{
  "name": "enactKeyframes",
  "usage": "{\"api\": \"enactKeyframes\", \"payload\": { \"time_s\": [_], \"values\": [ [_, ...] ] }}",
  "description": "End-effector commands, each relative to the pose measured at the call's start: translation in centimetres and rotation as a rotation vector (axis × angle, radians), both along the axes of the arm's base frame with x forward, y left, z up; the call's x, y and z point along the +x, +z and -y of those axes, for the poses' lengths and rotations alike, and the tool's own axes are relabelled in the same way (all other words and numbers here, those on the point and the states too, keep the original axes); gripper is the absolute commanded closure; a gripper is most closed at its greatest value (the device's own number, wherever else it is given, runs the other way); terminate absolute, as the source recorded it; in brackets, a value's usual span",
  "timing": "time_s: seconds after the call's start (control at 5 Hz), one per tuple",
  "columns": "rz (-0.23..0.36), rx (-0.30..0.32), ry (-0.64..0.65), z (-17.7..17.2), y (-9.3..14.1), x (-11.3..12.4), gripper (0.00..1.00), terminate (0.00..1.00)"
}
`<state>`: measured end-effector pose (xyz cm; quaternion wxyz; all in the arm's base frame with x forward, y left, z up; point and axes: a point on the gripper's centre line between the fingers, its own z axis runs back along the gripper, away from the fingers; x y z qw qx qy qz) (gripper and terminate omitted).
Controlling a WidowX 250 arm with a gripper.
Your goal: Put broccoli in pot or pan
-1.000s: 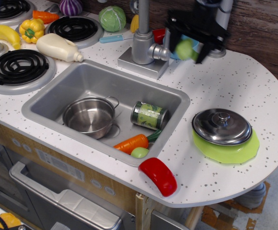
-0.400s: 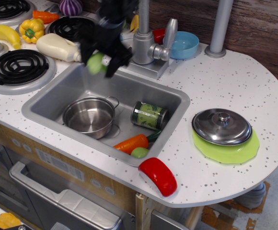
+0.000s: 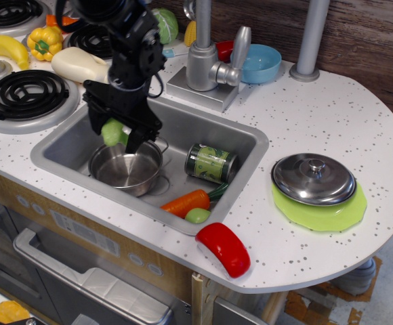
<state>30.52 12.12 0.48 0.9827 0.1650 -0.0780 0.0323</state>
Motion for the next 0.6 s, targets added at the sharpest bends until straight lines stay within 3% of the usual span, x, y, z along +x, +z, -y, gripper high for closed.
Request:
{"api": "enactKeyframes", "payload": {
  "time_s": [0.0, 0.2, 0.4],
  "values": [
    [0.085, 0.021, -0.008, -0.24, 1.39, 0.41, 0.0, 0.0],
    [0.085, 0.021, -0.008, -0.24, 1.39, 0.41, 0.0, 0.0],
    [0.085, 0.021, -0.008, -0.24, 1.39, 0.41, 0.0, 1.0]
  ]
}}
